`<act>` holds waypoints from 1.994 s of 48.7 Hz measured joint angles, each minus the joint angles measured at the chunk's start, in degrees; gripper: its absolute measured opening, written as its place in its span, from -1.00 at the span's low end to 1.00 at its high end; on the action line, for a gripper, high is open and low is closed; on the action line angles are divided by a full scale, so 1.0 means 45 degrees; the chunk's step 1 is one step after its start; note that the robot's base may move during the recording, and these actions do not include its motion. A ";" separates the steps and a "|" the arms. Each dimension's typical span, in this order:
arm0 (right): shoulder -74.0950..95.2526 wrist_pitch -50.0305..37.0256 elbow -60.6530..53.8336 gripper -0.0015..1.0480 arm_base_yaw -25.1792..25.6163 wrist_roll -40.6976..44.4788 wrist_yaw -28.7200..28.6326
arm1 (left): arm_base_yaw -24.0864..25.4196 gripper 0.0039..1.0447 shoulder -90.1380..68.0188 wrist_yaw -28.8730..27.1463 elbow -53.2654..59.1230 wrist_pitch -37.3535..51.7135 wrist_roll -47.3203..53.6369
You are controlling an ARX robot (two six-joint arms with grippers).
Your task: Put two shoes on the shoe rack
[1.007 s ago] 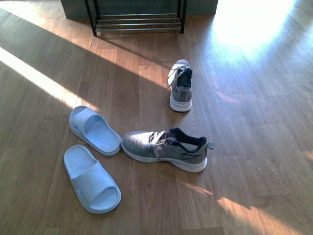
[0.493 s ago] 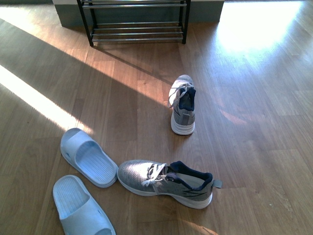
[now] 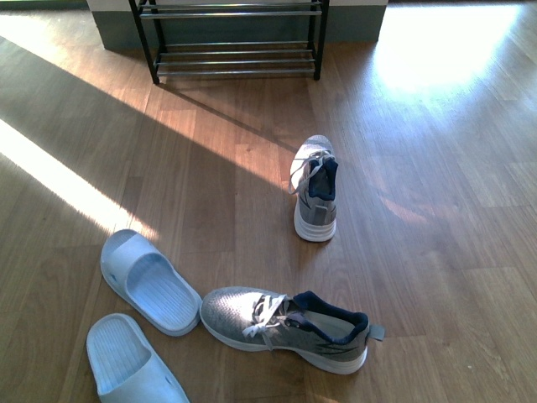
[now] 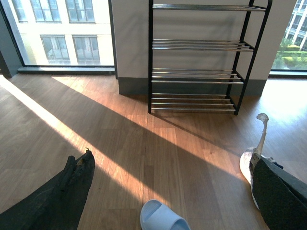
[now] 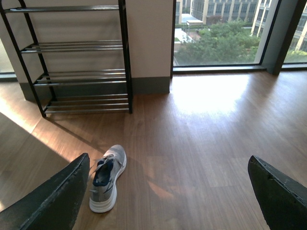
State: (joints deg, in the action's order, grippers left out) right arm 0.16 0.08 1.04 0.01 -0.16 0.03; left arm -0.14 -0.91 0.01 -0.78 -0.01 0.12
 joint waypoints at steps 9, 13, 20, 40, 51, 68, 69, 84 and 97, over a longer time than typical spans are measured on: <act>0.0010 0.0000 0.0000 0.82 0.0000 0.0000 0.0005 | 0.0000 0.83 0.0000 0.0000 0.0000 0.0000 0.0000; 0.0010 0.0000 0.0000 0.82 0.0000 0.0000 -0.0005 | 0.0000 0.83 0.0000 -0.0005 0.0000 0.0000 0.0000; 0.1715 0.2055 0.0840 0.82 0.1350 -0.0855 -0.4133 | 0.0000 0.83 0.0000 0.0000 0.0000 0.0000 0.0000; 1.3527 -0.3453 0.3157 0.82 -0.1069 0.1885 -0.5153 | 0.0000 0.83 0.0000 0.0000 0.0000 0.0000 0.0000; 2.1468 -0.6951 0.5071 0.82 -0.2021 0.3808 -0.4167 | 0.0000 0.83 0.0000 0.0000 0.0000 0.0000 0.0000; 2.8628 -0.7927 0.7640 0.82 -0.3026 0.5333 -0.3657 | 0.0000 0.83 0.0000 0.0000 0.0000 0.0000 0.0000; 2.8798 -0.7932 0.7733 0.82 -0.3045 0.5353 -0.3623 | 0.0000 0.83 0.0000 -0.0005 0.0000 0.0000 0.0000; 3.2003 -0.7548 1.0268 0.82 -0.3186 0.5421 -0.3177 | 0.0000 0.83 0.0000 0.0000 0.0000 0.0000 0.0000; 3.3708 -0.6844 1.2167 0.82 -0.3167 0.5430 -0.3045 | 0.0000 0.83 0.0000 0.0000 0.0000 0.0000 0.0000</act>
State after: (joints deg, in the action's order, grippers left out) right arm 151.85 -30.72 55.79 -14.24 24.27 -13.67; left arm -0.14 -0.91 0.01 -0.78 -0.01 0.12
